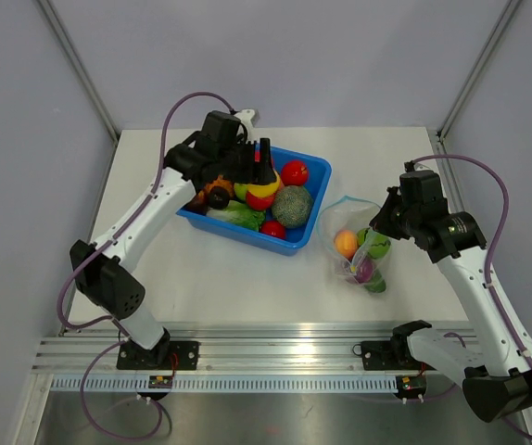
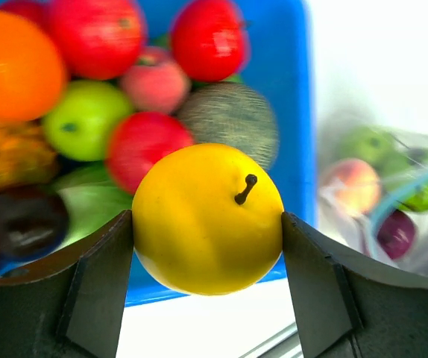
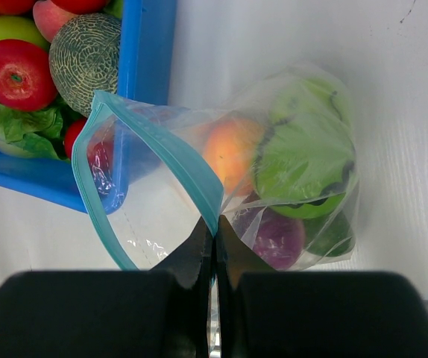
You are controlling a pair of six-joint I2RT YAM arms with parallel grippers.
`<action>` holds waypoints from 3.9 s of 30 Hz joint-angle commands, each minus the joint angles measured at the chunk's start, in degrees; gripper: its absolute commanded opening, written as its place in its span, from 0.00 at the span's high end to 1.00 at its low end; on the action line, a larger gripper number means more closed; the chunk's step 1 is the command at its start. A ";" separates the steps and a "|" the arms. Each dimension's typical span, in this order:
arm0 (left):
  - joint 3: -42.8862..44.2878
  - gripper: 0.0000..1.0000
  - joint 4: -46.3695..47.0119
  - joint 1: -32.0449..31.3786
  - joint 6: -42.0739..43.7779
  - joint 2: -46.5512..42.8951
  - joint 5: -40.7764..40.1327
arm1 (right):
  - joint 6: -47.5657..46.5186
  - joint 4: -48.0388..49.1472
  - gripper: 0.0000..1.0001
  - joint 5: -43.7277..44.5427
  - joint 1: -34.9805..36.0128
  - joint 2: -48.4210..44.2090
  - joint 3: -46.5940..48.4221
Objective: Place the food in the zip-top bag and seal the zipper
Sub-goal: Pick up the fake fruit from the bin, then place the fake fruit in the zipper food storage bag, then zip the zipper food storage bag at the center of the board.
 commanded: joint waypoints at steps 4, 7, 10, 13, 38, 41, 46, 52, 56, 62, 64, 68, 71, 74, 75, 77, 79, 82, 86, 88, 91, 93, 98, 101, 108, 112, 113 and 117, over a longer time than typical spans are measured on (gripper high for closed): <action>2.02 0.81 5.34 -9.66 1.31 -4.79 12.41 | 0.39 2.41 0.95 -1.38 -0.03 0.54 1.01; 2.73 0.81 6.65 -12.92 -0.78 -3.91 17.05 | 0.30 2.41 0.95 -1.55 0.05 0.63 1.01; 2.20 0.82 10.07 -15.47 -3.33 -2.77 20.32 | 0.56 2.50 0.95 -1.73 -0.03 0.36 1.01; 2.98 0.83 11.32 -17.24 -4.75 -0.06 20.42 | 0.83 2.41 0.95 -1.99 -0.03 0.01 1.09; 18.21 0.10 -8.02 -19.01 9.92 6.66 11.99 | -0.14 1.70 0.96 -2.25 -0.03 -1.83 -0.31; 10.65 0.20 -3.55 -15.76 8.27 3.48 11.89 | -1.45 1.79 0.96 -3.13 -0.03 -1.40 0.74; 4.94 0.18 -1.52 -13.20 4.74 5.67 11.90 | -4.17 1.62 0.96 -5.95 0.05 -0.25 2.06; 2.29 0.22 -0.90 -13.64 5.27 8.84 12.77 | -9.09 -0.84 0.95 -10.17 0.05 3.70 5.49; 1.32 0.23 2.26 -15.74 4.65 9.19 14.88 | -12.44 -1.81 0.94 -10.69 -0.03 6.16 8.03; 4.83 0.35 3.66 -16.19 2.73 13.67 16.63 | -17.27 -3.75 0.91 -11.14 0.05 7.83 12.43; 6.33 0.49 5.50 -16.19 0.45 14.98 19.69 | -17.80 -3.66 0.81 -9.47 -0.03 8.18 13.66; 8.17 0.85 8.93 -16.19 -5.78 16.13 22.53 | -17.72 -4.80 0.56 -8.06 -0.03 8.80 15.77; 8.09 1.00 12.09 -16.01 -10.97 15.35 22.70 | -17.45 -5.50 0.47 -6.92 -0.03 5.92 14.73; 5.63 1.00 15.88 -15.66 -17.72 13.33 21.22 | -17.45 -5.24 0.41 -6.39 -0.03 0.66 11.57; 4.93 1.00 16.85 -15.57 -19.85 12.71 20.43 | -17.98 -4.89 0.38 -6.74 0.05 -0.94 10.34; 3.79 1.00 19.31 -15.49 -24.85 11.57 18.76 | -17.98 -3.84 0.36 -6.13 0.05 -6.19 6.21; 4.13 1.00 19.58 -15.49 -27.77 11.13 16.48 | -18.77 -2.43 0.36 -6.12 0.05 -9.55 3.57; 7.20 1.00 18.97 -15.22 -32.43 12.09 12.96 | -20.44 0.99 0.36 -6.65 -0.03 -16.32 -2.84; 14.31 1.00 15.90 -14.17 -35.07 15.86 9.88 | -20.97 5.74 0.35 -3.93 0.05 -23.27 -6.63; 16.17 1.00 15.36 -13.82 -34.99 17.09 9.87 | -20.71 6.71 0.35 -3.66 0.05 -23.46 -7.95; 13.82 1.00 15.97 -12.85 -34.11 15.97 9.78 | -20.35 9.43 0.36 -4.54 0.05 -22.49 -11.46; 11.18 1.00 17.37 -11.71 -34.28 14.73 10.05 | -19.22 11.98 0.36 -4.19 -0.03 -22.75 -13.40; 8.96 1.00 16.42 -8.82 -30.96 12.88 9.79 | -17.19 18.74 0.37 -3.75 -0.03 -27.83 -21.22; 8.44 1.00 15.80 -7.05 -29.36 12.36 10.57 | -18.15 21.47 0.37 -5.06 -0.03 -30.83 -24.21; 6.95 1.00 15.28 -4.68 -26.64 11.13 11.54 | -20.70 22.35 0.39 -6.12 -0.03 -29.52 -23.95; 6.15 1.00 15.27 -3.89 -25.58 10.68 11.72 | -22.46 25.61 0.44 -10.16 -0.03 -29.61 -26.23; 5.98 1.00 15.27 -3.80 -25.41 10.51 11.98 | -22.38 25.96 0.45 -9.91 -0.03 -29.26 -26.24; 5.19 1.00 15.45 -3.27 -24.44 10.51 13.30 | -22.73 26.58 0.45 -10.25 -0.03 -27.24 -26.24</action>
